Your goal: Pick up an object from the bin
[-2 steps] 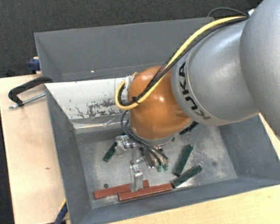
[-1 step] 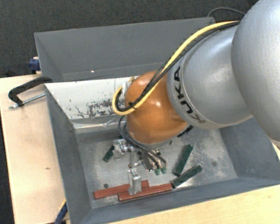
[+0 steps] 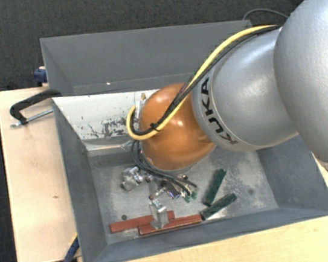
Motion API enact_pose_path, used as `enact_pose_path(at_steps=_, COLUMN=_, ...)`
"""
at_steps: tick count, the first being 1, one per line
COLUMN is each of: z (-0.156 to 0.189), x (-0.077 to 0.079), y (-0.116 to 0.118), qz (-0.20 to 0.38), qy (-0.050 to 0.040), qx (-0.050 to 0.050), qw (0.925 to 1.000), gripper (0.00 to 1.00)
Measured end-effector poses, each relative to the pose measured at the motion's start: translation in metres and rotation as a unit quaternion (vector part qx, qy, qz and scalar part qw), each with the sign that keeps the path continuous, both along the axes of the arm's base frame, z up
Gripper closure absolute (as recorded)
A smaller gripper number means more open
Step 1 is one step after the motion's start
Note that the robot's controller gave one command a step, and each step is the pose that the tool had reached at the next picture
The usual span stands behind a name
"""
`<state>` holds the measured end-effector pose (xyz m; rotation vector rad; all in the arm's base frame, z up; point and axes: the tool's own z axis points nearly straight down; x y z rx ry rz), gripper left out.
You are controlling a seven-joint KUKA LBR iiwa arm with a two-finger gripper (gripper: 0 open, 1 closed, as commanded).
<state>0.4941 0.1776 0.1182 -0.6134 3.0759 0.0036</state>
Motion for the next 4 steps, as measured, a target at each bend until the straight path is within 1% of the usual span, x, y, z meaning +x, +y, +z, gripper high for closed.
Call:
enact_pose_path(at_steps=1, z=-0.0483, x=-0.0013, y=0.0136, qz=-0.017, qy=0.003, qx=-0.001, qw=0.9999, gripper=0.0)
enact_pose_path(at_steps=2, z=-0.0473, x=-0.0012, y=0.0203, qz=0.136, qy=0.0005, qx=-0.001, qw=0.9908, gripper=1.0)
enact_pose_path(at_steps=4, z=-0.0446, x=-0.0023, y=0.02, qz=0.136, qy=0.0021, qx=-0.001, qw=0.9908, gripper=1.0)
